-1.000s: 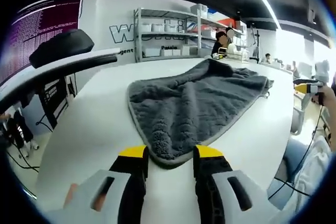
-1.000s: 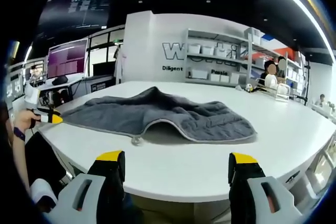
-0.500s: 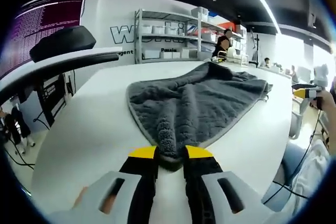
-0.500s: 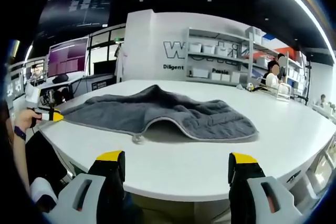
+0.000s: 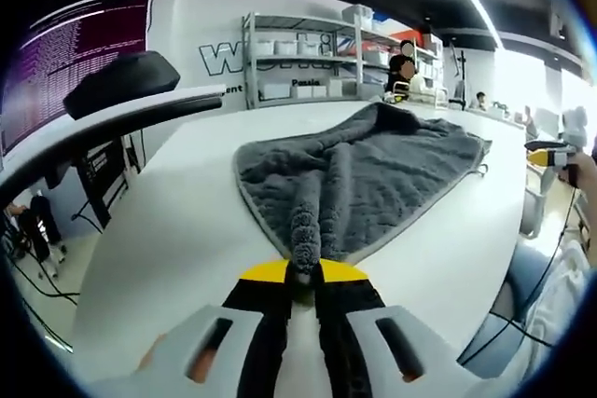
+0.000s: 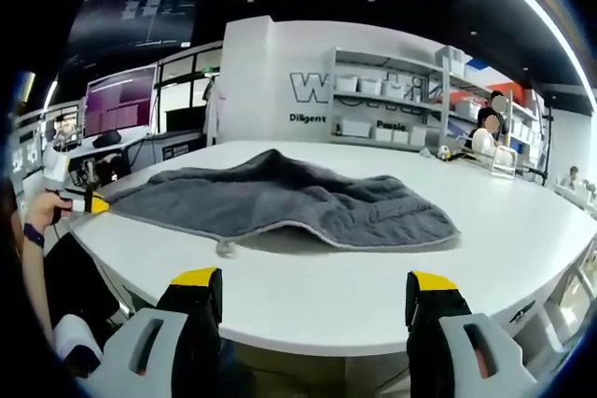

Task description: Open the folded towel by lifting each exposed corner and separating the folded layers until the towel lies flat within the target outline without major curled edges

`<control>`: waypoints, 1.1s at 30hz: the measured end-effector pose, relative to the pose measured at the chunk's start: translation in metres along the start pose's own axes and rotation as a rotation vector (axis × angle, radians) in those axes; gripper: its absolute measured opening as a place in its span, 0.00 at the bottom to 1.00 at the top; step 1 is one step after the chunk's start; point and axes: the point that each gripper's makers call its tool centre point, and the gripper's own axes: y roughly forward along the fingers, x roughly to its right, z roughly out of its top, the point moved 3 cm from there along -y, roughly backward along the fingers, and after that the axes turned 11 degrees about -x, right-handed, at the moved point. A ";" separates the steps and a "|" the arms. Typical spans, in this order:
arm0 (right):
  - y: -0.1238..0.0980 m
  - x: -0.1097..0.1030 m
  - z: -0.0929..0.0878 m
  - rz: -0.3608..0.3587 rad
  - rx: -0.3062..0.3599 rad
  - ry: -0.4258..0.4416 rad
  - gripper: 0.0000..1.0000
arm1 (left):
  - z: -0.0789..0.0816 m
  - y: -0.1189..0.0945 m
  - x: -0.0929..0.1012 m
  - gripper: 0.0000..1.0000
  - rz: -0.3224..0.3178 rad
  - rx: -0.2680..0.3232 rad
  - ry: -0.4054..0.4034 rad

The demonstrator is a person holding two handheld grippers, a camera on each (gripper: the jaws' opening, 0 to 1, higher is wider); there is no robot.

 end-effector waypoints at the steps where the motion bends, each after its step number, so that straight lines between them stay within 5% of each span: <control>1: 0.000 0.000 0.000 0.000 0.000 0.000 0.82 | 0.000 0.000 0.000 0.09 0.002 -0.001 0.000; 33: -0.001 0.001 -0.003 -0.005 -0.004 0.004 0.82 | -0.016 -0.023 -0.035 0.09 0.228 -0.096 -0.030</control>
